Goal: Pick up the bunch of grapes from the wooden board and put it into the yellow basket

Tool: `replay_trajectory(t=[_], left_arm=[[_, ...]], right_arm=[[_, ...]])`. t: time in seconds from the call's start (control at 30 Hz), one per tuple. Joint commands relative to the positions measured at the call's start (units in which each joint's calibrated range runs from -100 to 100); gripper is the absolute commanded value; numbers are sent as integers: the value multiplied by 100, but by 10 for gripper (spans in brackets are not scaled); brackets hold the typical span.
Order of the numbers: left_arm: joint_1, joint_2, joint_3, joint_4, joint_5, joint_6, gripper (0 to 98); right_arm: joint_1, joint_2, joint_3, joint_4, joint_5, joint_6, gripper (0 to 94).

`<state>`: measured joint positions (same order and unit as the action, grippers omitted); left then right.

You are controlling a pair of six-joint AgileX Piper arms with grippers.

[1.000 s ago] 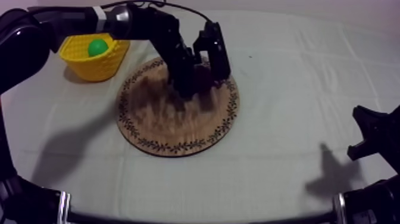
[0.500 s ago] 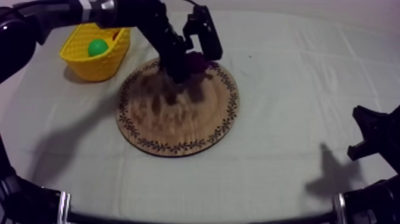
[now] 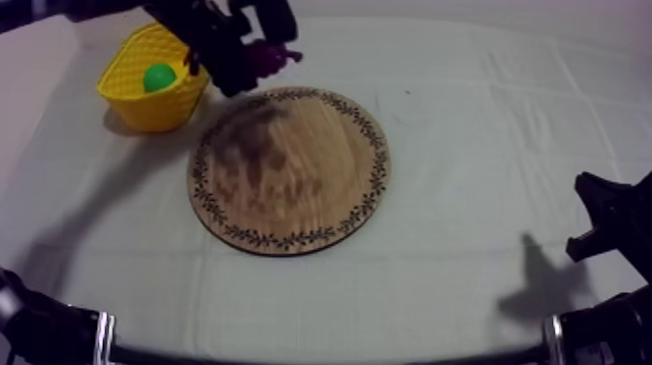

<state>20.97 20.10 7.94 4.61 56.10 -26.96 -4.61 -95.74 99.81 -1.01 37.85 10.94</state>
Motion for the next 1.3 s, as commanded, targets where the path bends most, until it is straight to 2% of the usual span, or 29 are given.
replay_trajectory(t=[0.0,0.4,0.5,0.7,0.83,1.03,1.27], left_arm=[[-97,-623,304,-10,-6,33,273],[-670,-2225,790,-58,119,760,287],[-929,-2404,955,-69,-20,780,287],[-1363,-2312,984,-273,-383,982,282],[-1565,-2001,848,-294,-487,1060,274],[-1614,-1522,820,-312,-914,1082,262],[-1438,-1025,932,-330,-1530,994,260]], right_arm=[[2,-1,-3,1,-3,-2,4],[2,-1,-3,1,-3,2,4],[2,-1,-3,1,-3,3,4],[2,-1,-3,1,-3,3,4],[2,-1,-3,1,-3,0,4],[2,-1,-3,1,-3,-1,4],[2,-1,-3,1,-3,-1,4]])
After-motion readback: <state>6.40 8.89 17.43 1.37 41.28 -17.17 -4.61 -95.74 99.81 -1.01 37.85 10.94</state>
